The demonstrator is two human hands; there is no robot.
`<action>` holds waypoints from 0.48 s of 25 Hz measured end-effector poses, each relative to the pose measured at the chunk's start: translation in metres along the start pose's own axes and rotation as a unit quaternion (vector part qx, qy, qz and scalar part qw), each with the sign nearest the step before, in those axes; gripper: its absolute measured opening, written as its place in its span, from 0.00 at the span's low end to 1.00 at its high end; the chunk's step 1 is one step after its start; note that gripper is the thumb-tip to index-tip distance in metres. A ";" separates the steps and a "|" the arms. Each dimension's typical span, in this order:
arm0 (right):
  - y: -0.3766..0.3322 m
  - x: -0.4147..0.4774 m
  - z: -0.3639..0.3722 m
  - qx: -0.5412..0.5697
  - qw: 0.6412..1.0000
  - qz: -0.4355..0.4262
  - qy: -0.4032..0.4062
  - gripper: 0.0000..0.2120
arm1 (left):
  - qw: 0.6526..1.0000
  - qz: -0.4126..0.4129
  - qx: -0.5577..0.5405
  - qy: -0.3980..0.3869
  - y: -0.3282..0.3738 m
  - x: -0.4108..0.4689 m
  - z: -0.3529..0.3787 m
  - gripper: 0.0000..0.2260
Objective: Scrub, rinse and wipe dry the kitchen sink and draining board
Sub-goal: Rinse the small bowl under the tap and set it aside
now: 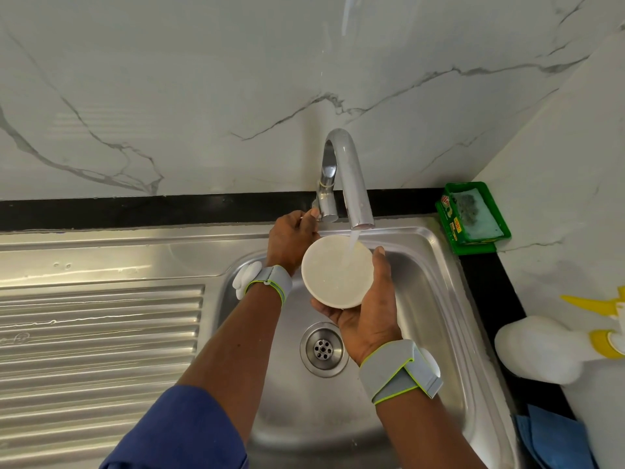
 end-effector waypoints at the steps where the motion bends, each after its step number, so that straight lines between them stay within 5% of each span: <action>1: 0.001 0.001 0.001 0.000 1.000 0.001 0.000 0.29 | 1.000 -0.002 0.000 0.001 0.000 0.000 0.000 0.19; 12: 0.003 0.012 -0.003 0.012 1.000 0.003 0.000 0.29 | 0.999 -0.010 0.045 0.006 0.013 0.000 -0.003 0.20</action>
Point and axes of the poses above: each hand's wrist, its own x-axis towards the middle knuckle, its own z-axis out of the palm, y = z × x, the point moved 5 cm from there along x, towards the middle knuckle, and after that the axes turned 14 degrees about y, right-handed, at the moved point
